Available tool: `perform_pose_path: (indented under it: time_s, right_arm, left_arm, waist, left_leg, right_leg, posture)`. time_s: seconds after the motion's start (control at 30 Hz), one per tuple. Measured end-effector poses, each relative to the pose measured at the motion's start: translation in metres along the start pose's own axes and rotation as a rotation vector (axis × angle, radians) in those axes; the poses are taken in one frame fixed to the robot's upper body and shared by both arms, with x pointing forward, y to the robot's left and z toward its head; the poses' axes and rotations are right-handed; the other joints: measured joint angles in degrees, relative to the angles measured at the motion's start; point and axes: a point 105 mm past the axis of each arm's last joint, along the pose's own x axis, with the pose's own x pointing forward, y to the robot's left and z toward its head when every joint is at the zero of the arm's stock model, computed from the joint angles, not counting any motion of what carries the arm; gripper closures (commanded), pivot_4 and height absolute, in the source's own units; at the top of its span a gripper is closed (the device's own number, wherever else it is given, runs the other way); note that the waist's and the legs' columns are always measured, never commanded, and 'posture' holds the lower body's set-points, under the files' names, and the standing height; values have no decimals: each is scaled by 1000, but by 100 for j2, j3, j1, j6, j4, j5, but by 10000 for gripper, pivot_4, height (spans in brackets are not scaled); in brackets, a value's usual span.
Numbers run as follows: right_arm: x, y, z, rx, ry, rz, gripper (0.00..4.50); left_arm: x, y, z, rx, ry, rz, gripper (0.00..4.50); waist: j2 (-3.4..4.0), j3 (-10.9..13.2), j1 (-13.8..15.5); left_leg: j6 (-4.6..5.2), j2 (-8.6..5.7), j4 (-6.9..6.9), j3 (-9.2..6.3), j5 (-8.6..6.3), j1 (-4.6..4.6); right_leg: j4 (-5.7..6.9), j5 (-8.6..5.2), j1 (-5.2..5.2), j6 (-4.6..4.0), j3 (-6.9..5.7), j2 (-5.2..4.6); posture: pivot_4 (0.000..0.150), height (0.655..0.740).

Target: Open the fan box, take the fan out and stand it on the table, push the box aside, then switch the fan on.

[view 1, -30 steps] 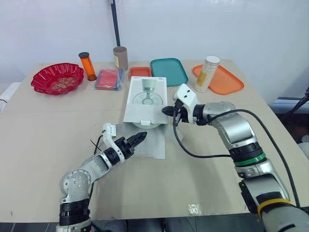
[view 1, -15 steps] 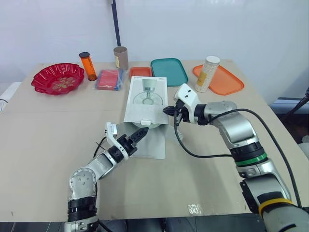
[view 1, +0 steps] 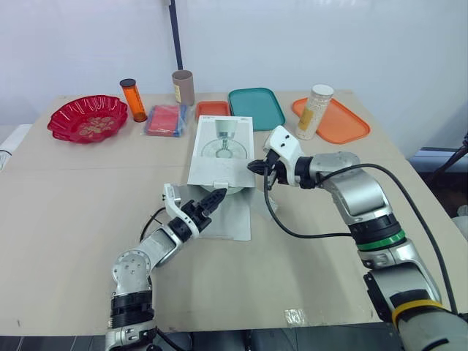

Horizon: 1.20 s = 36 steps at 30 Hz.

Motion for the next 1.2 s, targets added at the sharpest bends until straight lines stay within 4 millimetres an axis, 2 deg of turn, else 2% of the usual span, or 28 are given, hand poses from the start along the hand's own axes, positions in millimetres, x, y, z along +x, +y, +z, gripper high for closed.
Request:
perform_pose_path:
  time_s: [1.0,1.1,1.17,1.2]
  right_arm:
    - [-6,2,-2,-15,12,-11,45000]
    - [-6,1,-2,-15,12,-17,45000]
    - [-6,1,-2,-14,13,-20,45000]
    - [-6,1,-3,-14,13,-22,45000]
  left_arm:
    - [17,3,-4,-116,-21,-9,21135]
    - [19,3,-3,-130,-29,-12,28244]
    - [20,2,-1,-134,-36,-21,34855]
    - [20,1,-1,-133,-36,-22,35841]
  waist:
    - [-1,0,86]
    - [-2,1,99]
    - [-2,1,105]
    - [-2,1,105]
  left_leg:
    - [-4,-4,0,0,2,-1]
    - [-4,-5,0,0,2,-2]
    - [-4,-5,0,0,2,-2]
    - [-5,-5,0,0,2,-2]
  right_leg:
    - [-3,-1,0,2,2,-2]
    - [-5,-1,0,3,2,-2]
    - [-5,-1,0,3,1,-3]
    - [-6,-1,0,3,2,-3]
  posture:
    - [1500,7400]
    - [1500,7400]
    - [1500,7400]
    - [1500,7400]
